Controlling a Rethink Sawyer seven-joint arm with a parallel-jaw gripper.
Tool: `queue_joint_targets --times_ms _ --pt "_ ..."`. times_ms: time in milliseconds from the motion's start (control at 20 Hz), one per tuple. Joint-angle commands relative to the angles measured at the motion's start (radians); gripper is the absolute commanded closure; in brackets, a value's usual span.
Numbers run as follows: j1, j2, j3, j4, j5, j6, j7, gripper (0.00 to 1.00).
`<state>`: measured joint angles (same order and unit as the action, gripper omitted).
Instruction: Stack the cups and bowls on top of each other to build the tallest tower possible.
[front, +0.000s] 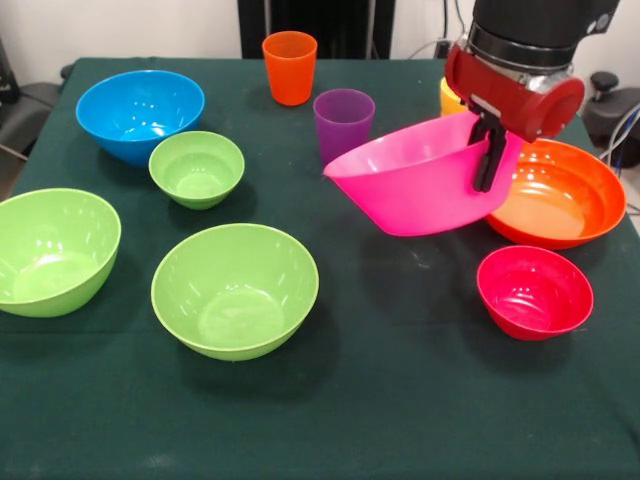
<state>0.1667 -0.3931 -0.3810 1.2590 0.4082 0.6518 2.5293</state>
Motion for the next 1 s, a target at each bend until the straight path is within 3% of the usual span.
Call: queue_joint_targets --times_ms 50,200,750,850,1000 --pt "-0.007 0.082 0.053 -0.125 -0.067 0.121 0.046 1.00" --pt "-0.009 0.109 0.068 -0.180 -0.056 0.101 0.043 1.00" --pt "-0.063 0.288 0.064 -0.583 -0.073 0.299 -0.062 1.00" --pt "-0.073 0.309 0.055 -0.625 -0.069 0.319 -0.061 1.00" --pt "-0.075 0.306 0.044 -0.609 -0.066 0.303 -0.039 1.00"
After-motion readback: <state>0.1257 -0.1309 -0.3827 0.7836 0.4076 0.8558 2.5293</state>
